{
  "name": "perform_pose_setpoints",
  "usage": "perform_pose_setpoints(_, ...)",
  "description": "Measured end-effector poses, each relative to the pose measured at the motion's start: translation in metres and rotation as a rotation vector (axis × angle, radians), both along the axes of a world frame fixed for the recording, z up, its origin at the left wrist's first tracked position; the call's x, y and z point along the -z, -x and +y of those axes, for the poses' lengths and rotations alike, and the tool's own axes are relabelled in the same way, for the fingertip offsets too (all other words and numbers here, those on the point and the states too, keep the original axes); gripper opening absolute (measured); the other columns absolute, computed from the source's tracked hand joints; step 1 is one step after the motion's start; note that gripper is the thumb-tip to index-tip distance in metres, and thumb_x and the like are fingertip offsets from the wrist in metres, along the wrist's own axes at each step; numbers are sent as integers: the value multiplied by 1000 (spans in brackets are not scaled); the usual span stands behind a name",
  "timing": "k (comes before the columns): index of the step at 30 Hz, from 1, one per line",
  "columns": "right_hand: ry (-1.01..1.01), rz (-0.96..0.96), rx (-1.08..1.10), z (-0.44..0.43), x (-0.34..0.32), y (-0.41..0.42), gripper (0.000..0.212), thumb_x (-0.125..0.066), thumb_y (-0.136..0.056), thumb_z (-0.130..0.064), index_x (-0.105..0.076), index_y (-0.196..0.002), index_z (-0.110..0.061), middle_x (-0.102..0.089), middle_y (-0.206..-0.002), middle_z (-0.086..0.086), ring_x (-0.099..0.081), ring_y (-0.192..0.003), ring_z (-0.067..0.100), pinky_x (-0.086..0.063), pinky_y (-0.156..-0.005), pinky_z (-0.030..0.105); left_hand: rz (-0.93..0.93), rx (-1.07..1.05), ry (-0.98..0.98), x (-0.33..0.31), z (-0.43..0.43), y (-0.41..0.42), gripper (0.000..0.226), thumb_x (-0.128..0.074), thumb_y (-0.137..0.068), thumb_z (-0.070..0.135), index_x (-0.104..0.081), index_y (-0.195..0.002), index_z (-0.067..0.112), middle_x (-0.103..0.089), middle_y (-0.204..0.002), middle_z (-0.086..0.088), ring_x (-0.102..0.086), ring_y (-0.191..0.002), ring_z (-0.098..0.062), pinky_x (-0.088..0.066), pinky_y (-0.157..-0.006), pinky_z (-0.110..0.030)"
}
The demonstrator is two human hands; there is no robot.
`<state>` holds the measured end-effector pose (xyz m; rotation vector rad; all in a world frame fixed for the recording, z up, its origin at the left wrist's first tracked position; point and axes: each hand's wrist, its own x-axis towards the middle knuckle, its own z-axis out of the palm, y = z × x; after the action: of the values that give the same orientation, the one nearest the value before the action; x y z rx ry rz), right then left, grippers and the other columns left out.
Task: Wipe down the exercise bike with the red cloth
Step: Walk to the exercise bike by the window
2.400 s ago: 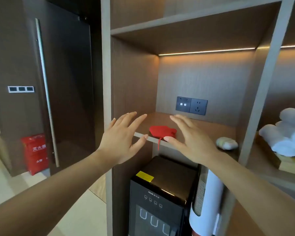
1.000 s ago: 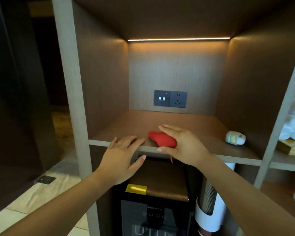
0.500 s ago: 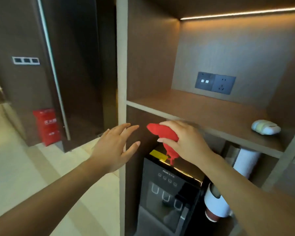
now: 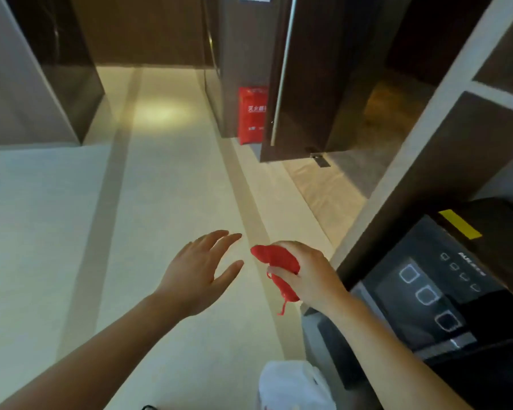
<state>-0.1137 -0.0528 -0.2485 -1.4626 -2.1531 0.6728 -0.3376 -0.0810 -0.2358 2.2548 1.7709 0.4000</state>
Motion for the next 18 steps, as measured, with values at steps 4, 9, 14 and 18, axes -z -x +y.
perform_pose_setpoints(4, 37, -36, -172, 6, 30, 99, 41, -63, -86, -38, -53, -123, -24, -58, -121, -10, -53, -106, 8, -33, -86, 5, -35, -139, 91, 31, -19, 93, 68, -13, -85, 67, -25, -146, 39, -32, -152, 10, -31, -138, -12, -27, -111, -29)
perform_pose_setpoints(9, 39, -78, -389, 11, 65, 234, 43, -62, -89, -25, -52, -131, -19, -53, -133, -5, -48, -121, 14, -36, -102, 25, -51, -298, 162, 63, -48, 205, 59, -23, -92, 61, -28, -146, 36, -35, -151, 8, -34, -137, -13, -28, -110, -30)
perform_pose_setpoints(14, 69, -112, -583, 16, 86, 359, 45, -63, -89, -24, -51, -132, -23, -53, -134, -8, -47, -121, 12, -28, -98, 13, -26, -475, 208, 81, -79, 304, 58, -24, -94, 61, -27, -146, 37, -36, -150, 8, -35, -137, -14, -30, -110, -33)
perform_pose_setpoints(18, 147, -109, -706, 21, 97, 447, 45, -63, -88, -28, -50, -131, -26, -53, -133, -11, -48, -118, 8, -27, -95, 8, -56, -691, 218, 89, -101, 379, 62, -19, -91, 63, -26, -146, 36, -36, -150, 8, -37, -136, -16, -32, -110, -37)
